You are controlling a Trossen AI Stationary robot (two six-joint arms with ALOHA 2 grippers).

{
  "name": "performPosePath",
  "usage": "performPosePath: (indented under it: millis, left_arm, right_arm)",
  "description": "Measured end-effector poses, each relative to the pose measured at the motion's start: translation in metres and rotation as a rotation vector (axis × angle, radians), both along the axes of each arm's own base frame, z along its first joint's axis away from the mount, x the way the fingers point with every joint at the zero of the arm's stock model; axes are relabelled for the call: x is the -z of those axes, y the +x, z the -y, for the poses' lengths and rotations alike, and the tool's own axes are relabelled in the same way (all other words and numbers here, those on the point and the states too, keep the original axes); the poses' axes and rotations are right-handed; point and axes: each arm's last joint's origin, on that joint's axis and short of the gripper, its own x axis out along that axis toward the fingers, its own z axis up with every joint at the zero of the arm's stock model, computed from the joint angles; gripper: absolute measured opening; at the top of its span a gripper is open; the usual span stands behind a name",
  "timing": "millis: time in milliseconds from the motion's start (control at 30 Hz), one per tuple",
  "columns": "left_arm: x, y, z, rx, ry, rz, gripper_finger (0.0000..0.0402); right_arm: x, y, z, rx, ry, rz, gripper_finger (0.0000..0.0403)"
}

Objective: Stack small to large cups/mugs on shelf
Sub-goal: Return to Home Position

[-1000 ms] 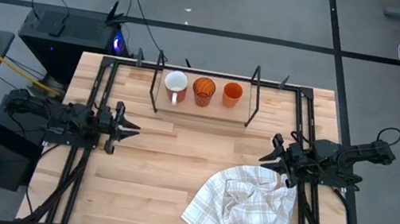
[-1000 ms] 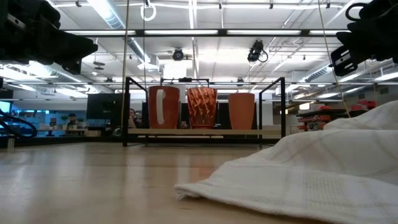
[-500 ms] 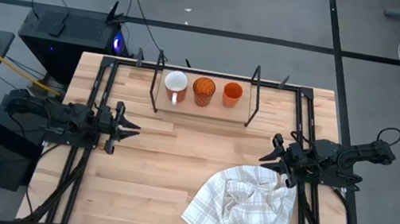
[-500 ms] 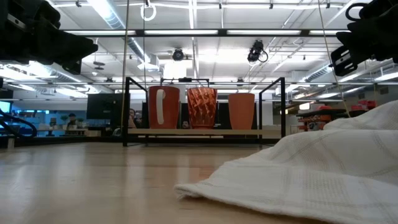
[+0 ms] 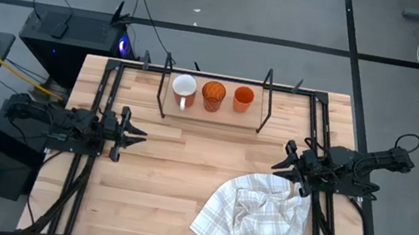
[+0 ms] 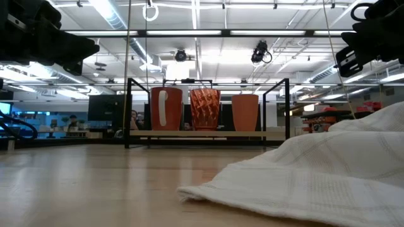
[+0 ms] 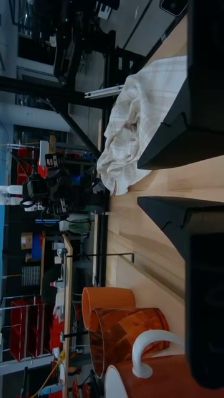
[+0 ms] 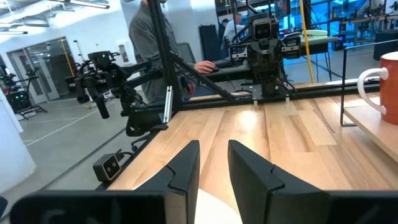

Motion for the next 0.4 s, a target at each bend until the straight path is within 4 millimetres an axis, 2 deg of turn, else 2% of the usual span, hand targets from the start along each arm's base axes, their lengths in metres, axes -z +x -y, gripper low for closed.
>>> performPosePath:
  millis: [400]
  left_arm:
    - [0.0000, 0.0000, 0.0000, 0.000, 0.000, 0.000, 0.0083]
  right_arm:
    - [0.0000, 0.0000, 0.0000, 0.000, 0.000, 0.000, 0.0091]
